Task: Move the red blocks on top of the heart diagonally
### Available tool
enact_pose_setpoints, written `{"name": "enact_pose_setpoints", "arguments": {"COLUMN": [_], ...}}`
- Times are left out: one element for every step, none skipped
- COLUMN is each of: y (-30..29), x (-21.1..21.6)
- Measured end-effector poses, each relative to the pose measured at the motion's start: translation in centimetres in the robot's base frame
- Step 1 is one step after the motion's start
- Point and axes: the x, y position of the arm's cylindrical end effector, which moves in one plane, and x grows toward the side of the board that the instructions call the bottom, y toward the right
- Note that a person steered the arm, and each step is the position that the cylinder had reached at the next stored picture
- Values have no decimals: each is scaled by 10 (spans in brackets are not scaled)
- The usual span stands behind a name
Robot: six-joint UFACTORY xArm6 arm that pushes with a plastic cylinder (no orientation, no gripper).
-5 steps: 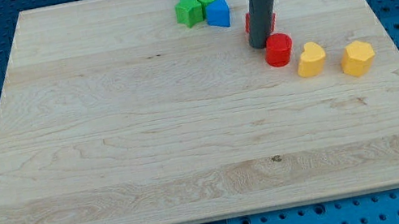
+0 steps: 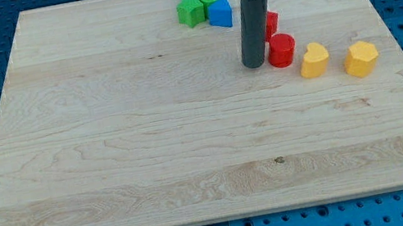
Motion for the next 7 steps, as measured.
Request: {"name": "enact_pose_setpoints", "arguments": {"y": [0,5,37,58,61,61,57], "x": [-1,-3,-25,-33,-27,-21,-21]}}
